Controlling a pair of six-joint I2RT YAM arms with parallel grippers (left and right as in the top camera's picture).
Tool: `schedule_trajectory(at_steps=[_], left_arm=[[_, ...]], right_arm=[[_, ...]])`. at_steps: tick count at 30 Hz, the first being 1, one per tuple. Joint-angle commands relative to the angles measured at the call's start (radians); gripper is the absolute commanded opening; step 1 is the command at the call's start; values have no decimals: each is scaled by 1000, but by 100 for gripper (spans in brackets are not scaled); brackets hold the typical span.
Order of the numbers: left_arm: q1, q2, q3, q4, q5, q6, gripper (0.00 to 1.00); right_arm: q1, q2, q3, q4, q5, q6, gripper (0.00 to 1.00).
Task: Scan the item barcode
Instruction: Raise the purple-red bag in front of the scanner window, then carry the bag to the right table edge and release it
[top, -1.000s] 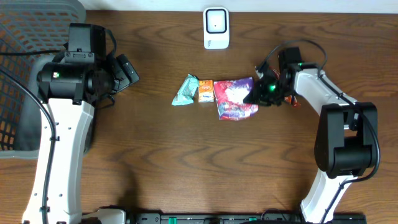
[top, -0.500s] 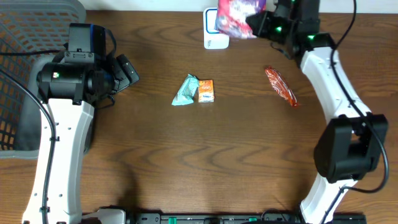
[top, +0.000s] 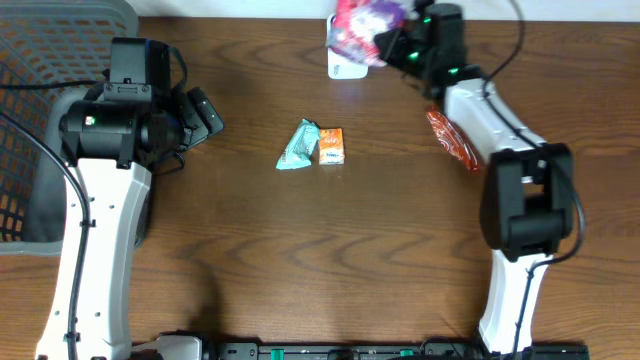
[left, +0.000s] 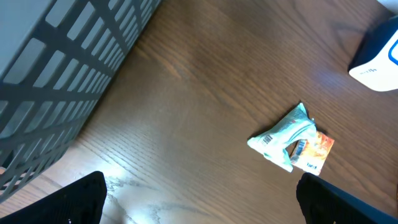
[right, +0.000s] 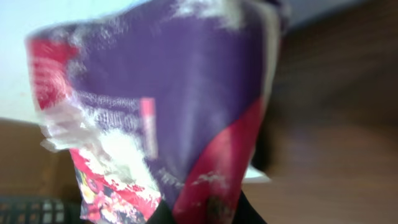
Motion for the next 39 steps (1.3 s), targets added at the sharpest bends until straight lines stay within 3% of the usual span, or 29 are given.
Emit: schedule_trajectory(at_steps=[1,9,13,15,16,17,19,23,28,33,39], left_arm=[[2,-2,4,-3,-9,13,98],[2,-2,4,-3,-8,13,98],[2,-2,4,-3,-8,13,98],[2,-2,4,-3,-8,13,98],[2,-2,4,-3,-9,13,98],[2,-2,4,-3,-9,13,98],[2,-2,4,-3,-8,13,98],[2,-2,4,-3,-8,13,98],[2,-2,4,-3,-8,13,98],[2,-2,4,-3,-8,13,98],[2,-2,4,-3,-8,13,98]], right_arm=[[-156,-146,113,-163,60,-93,1],[-458,-251,151,-581,360,-96,1],[-583,-221,130,-671,376,-95,2],[-645,-173,106,-671,342,-92,18],[-657,-152,103,-672,328,-93,32],[-664,-137,102,-674,318,-95,44],[-668,-111,102,-679,287,-124,56],[-660,-114,103,-682,222,-163,74],[-653,-186,108,-656,35,-224,76],[-594,-231,108,-624,-274,-461,83],[-433,-200,100,-788,-135,-787,82]])
